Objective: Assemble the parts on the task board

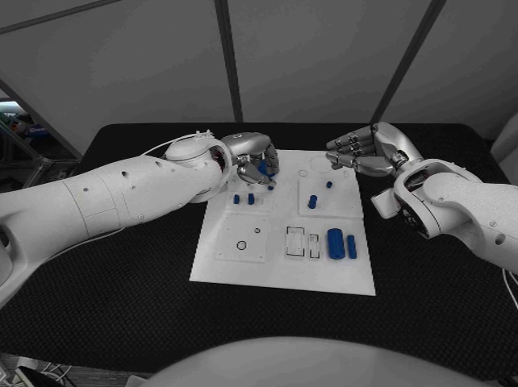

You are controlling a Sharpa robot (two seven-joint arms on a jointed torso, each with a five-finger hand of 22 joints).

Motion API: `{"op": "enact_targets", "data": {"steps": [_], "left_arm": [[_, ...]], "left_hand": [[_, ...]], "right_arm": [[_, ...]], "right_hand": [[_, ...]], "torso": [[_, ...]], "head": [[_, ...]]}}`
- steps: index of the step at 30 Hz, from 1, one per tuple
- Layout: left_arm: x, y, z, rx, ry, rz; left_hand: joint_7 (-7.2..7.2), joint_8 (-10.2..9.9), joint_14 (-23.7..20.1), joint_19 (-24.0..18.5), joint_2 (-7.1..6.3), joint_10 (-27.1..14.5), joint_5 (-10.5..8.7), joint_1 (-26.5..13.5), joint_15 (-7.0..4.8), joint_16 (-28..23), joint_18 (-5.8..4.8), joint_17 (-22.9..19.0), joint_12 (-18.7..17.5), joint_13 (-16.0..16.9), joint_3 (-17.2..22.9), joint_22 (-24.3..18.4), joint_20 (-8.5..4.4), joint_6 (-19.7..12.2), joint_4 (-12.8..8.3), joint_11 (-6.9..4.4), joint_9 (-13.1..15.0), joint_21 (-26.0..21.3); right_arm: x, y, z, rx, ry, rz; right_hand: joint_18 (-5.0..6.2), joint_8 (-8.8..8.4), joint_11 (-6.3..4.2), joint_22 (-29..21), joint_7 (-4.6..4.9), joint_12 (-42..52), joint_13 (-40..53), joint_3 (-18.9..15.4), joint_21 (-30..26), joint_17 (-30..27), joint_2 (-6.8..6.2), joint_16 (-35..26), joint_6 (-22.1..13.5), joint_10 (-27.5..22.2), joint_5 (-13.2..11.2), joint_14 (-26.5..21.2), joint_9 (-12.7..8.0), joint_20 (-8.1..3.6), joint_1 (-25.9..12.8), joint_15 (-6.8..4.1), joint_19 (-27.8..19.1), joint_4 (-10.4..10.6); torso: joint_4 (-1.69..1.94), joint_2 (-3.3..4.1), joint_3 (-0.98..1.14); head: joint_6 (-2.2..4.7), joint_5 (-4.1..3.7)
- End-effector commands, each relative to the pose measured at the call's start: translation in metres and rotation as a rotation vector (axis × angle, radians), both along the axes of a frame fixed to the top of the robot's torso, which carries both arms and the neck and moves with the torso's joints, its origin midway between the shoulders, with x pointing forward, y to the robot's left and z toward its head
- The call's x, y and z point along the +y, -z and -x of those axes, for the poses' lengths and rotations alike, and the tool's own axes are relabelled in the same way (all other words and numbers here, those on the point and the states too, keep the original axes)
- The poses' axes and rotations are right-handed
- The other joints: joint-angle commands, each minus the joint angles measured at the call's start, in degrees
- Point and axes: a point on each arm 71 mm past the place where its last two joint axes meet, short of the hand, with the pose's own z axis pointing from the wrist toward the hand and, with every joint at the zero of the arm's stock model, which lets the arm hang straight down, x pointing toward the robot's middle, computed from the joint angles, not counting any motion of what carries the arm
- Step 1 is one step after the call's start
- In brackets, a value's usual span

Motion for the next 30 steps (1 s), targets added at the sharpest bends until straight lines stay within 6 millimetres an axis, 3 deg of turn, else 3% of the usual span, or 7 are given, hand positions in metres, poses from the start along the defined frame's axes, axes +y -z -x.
{"op": "enact_targets", "data": {"steps": [1, 13, 30], "left_arm": [[-0.002, 0.005, 0.001, -0.002, 0.025, -0.062], [-0.004, 0.019, -0.001, 0.020, 0.020, -0.090], [-0.008, 0.025, -0.003, 0.021, 0.018, -0.086]], "left_hand": [[0.08, -0.2, 0.4, 0.4, -0.11, -0.3, -0.13, 0.2, 0.01, 0.5, -0.94, 0.5, -0.3, -0.1, -0.1, 0.1, 0.12, 0.6, -0.4, 0.24, -0.2, 0.2], [0.41, -1.0, 2.7, 1.2, 0.41, 0.9, -0.07, 0.6, -0.24, 4.6, -0.88, 5.2, -0.8, -1.0, 0.4, 1.3, -0.06, 1.3, -1.0, -0.04, -1.5, 1.5], [0.79, -2.1, 4.7, 1.7, 1.76, 3.1, -0.15, 1.3, -0.74, 7.9, -0.87, 8.7, -2.1, -1.6, 3.8, 3.1, -0.54, 2.4, -1.9, -0.49, -3.0, 3.4]], "right_arm": [[0.002, -0.002, 0.000, -0.010, -0.011, 0.000], [0.003, -0.002, 0.000, -0.012, -0.012, -0.002], [0.004, -0.002, 0.001, -0.012, -0.016, -0.003]], "right_hand": [[0.20, 0.00, -0.04, -0.1, -0.21, -0.1, -0.1, 0.0, -0.2, -0.1, 0.26, 0.0, -0.1, -0.4, 0.3, -0.3, 0.1, 0.01, -0.1, -0.13, 0.5, -0.4], [0.20, 0.00, -0.04, -0.1, -0.21, -0.1, -0.1, 0.0, -0.2, -0.1, 0.26, 0.0, -0.1, -0.4, 0.3, -0.3, 0.1, 0.01, -0.1, -0.13, 0.5, -0.4], [0.19, -0.04, 0.01, -0.1, -0.12, -0.1, -0.1, 0.0, -0.3, -0.1, 0.21, 0.0, -0.1, -0.4, 0.2, -0.3, 0.1, 0.01, -0.2, -0.12, 0.6, -0.4]], "torso": [[0.01, -0.02, -0.01], [0.02, -0.04, -0.02], [0.13, 0.03, -0.03]], "head": [[-0.05, -0.02], [-0.07, -0.10], [-0.02, -0.41]]}}
